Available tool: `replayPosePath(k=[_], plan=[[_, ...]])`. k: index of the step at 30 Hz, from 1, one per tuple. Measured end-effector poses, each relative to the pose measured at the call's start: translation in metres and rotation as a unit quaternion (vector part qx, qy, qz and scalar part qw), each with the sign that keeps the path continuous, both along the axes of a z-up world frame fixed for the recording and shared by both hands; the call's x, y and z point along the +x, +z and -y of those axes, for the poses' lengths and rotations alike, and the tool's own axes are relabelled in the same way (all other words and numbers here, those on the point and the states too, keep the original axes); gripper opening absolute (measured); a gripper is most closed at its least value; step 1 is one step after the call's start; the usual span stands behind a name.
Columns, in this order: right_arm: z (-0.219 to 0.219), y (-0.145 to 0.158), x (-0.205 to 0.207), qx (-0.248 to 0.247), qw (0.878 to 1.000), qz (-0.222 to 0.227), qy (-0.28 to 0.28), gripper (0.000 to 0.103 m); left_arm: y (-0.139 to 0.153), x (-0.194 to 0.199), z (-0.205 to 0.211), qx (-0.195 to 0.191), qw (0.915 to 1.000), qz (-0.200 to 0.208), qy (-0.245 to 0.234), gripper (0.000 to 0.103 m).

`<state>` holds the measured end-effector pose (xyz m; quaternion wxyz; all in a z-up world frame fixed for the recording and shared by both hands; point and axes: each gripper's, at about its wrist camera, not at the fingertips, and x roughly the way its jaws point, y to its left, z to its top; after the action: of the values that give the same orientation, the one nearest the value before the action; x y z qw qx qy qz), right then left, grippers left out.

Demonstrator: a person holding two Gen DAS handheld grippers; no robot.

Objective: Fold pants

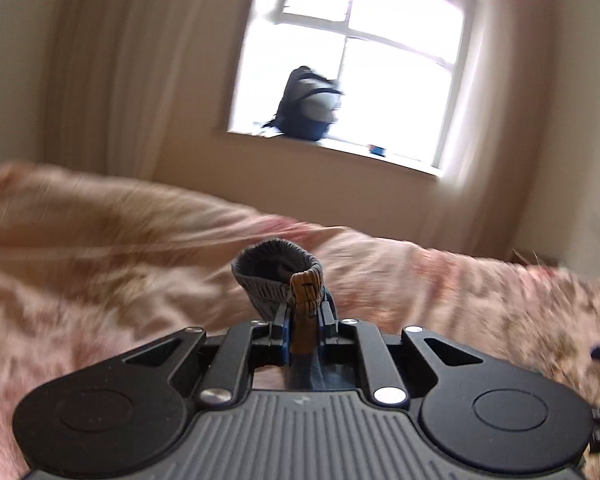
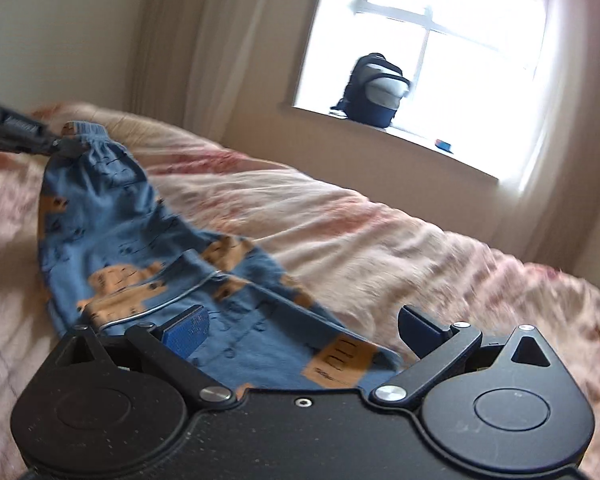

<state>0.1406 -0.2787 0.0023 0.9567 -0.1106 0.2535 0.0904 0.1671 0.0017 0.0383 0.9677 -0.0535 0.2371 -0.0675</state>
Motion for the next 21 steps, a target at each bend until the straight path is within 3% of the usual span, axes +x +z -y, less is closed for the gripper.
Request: replayPosePath(k=[3, 7, 11, 16, 19, 21], plan=[[0.026, 0.007, 0.001, 0.045, 0.999, -0.003, -0.018, 0.101, 0.013, -0.013, 0.052, 0.051, 0.9972, 0.018, -0.05, 0.013], [0.069, 0.017, -0.001, 0.142, 0.988, -0.002, -0.066, 0.101, 0.015, -0.036, 0.13, 0.133, 0.9824, 0.042, -0.124, 0.013], [0.102, 0.016, -0.008, 0.207, 0.972, -0.007, -0.109, 0.101, -0.002, -0.059, 0.194, 0.159, 0.9707, 0.034, -0.177, 0.013], [0.118, 0.011, -0.009, 0.225, 0.966, -0.018, -0.131, 0.101, -0.041, -0.077, 0.249, 0.201, 0.9537, 0.02, -0.223, 0.014], [0.122, 0.007, -0.006, 0.234, 0.963, -0.032, -0.132, 0.101, -0.07, -0.073, 0.261, 0.238, 0.945, -0.009, -0.224, 0.023], [0.123, 0.003, -0.002, 0.234, 0.963, -0.045, -0.129, 0.101, -0.081, -0.077, 0.26, 0.262, 0.9391, -0.009, -0.222, 0.044]])
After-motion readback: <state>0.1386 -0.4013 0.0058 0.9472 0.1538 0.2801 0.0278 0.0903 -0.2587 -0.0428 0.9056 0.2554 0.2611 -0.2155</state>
